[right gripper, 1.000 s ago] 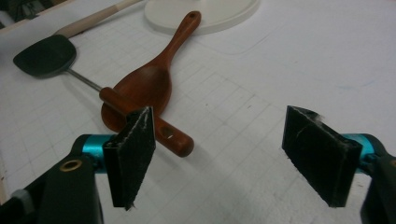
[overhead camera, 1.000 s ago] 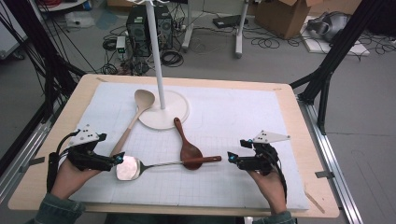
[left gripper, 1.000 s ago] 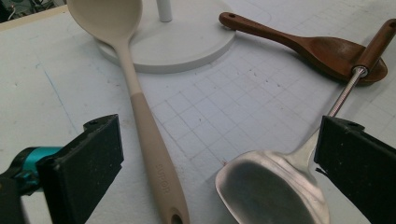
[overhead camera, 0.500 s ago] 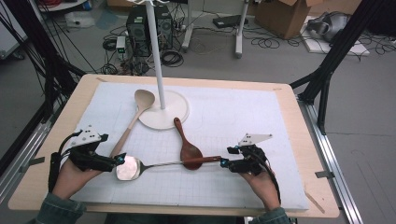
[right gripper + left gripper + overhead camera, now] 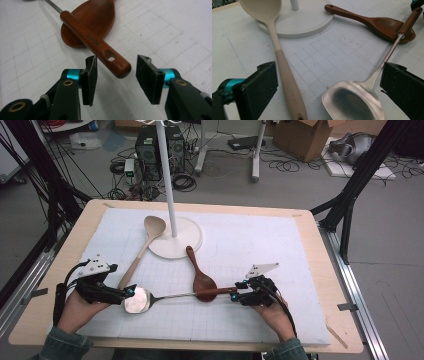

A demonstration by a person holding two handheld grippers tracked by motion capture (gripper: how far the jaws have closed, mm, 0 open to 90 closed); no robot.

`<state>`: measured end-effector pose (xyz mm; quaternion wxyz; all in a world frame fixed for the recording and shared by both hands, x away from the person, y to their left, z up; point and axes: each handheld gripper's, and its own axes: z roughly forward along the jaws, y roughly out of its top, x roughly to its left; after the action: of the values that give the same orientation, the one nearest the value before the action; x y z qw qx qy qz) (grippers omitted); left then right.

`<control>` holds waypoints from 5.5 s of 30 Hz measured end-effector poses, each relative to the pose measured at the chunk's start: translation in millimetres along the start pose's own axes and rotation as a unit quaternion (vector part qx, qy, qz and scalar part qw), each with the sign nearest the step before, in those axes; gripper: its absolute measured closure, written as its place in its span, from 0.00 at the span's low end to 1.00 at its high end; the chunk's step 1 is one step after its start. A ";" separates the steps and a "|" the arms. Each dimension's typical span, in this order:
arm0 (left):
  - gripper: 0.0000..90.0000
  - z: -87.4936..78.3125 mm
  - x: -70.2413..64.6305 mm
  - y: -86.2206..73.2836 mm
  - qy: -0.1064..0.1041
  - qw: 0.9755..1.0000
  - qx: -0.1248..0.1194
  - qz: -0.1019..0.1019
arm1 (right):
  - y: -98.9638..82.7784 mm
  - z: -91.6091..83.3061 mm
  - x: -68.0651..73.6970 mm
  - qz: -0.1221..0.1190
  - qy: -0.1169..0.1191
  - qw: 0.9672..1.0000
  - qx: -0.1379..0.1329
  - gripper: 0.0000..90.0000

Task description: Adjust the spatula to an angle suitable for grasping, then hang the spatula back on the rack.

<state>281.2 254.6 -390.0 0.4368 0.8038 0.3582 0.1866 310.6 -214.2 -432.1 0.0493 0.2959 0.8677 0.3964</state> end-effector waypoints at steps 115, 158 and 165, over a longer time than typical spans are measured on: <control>0.92 71.1 -57.9 45.4 -0.187 0.975 0.048 0.112 | 59.8 -48.2 19.5 -0.008 0.014 0.994 -0.110 0.45; 0.93 62.0 -61.1 74.6 -0.183 0.978 0.000 0.102 | 118.3 -19.6 58.9 0.027 0.047 0.988 -0.147 0.43; 0.93 62.9 -62.7 79.3 -0.181 0.979 -0.005 0.098 | 137.6 -16.9 66.3 0.025 0.037 0.988 -0.151 0.53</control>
<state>310.2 143.8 -357.4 0.4783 0.8531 0.1917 0.0816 316.1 -118.5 -312.1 0.0514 0.2923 0.7914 0.5345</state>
